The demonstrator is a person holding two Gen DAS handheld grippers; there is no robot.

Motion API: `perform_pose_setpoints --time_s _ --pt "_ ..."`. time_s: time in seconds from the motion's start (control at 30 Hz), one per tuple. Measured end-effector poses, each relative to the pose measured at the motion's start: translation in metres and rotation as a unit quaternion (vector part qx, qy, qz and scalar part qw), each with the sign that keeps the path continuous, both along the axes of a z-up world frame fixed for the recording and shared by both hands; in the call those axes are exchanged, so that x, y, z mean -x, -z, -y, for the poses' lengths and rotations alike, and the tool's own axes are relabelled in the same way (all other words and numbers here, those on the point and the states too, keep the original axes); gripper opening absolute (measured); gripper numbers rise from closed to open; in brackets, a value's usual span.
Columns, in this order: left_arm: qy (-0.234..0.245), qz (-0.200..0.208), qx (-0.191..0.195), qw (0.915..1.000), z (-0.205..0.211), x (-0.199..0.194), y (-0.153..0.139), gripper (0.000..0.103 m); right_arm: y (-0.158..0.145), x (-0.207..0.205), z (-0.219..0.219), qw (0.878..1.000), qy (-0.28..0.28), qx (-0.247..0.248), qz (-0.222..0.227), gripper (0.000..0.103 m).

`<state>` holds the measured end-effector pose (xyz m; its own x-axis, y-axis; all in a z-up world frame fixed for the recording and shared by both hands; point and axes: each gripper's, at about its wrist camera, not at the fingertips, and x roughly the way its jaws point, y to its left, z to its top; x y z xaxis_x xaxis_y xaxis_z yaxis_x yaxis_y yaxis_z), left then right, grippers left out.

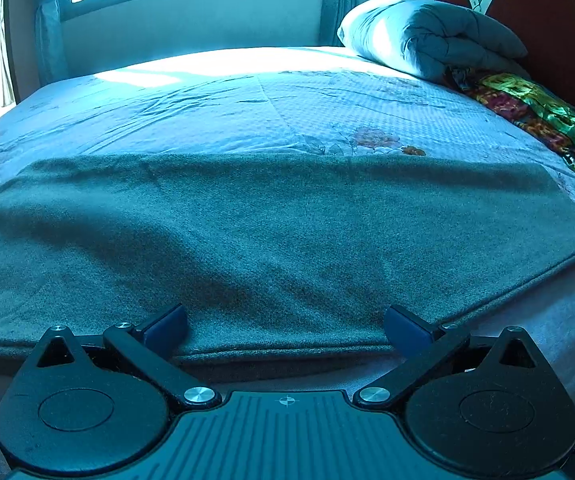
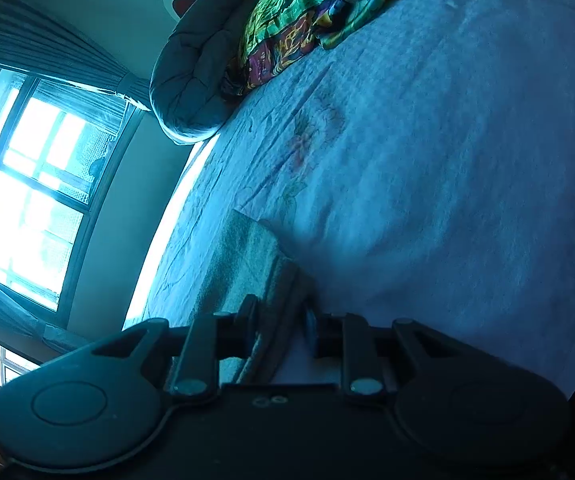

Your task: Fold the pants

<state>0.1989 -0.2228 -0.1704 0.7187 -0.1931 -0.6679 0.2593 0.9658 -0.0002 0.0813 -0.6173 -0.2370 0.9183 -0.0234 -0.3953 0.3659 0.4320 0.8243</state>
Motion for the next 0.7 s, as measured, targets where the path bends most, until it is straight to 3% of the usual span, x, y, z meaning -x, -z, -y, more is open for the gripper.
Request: perform_pose_setpoints --time_s 0.13,0.23,0.37,0.43,0.57,0.7 --pt "-0.001 0.004 -0.004 1.0000 0.001 0.001 0.001 0.103 0.005 -0.003 0.001 1.000 -0.001 -0.001 0.001 0.015" --pt "-0.004 0.005 -0.009 0.9999 0.003 0.000 0.002 0.103 -0.002 -0.004 -0.003 1.000 -0.003 0.023 -0.012 0.009" --pt "0.003 0.008 -0.006 0.9999 0.001 -0.001 0.003 0.103 -0.042 -0.006 -0.028 0.994 -0.012 0.104 0.011 0.009" --pt "0.018 0.000 0.027 0.9995 -0.014 -0.002 -0.005 0.103 -0.068 -0.011 -0.045 0.990 -0.030 0.135 0.034 0.009" --pt "-0.014 0.021 0.050 0.9984 -0.084 0.009 -0.022 0.103 -0.115 -0.033 -0.096 0.975 -0.084 0.195 0.065 0.009" --pt "-0.081 0.008 0.003 0.9967 -0.183 0.008 -0.014 0.103 -0.136 -0.063 -0.165 0.962 -0.146 0.215 0.086 0.009"
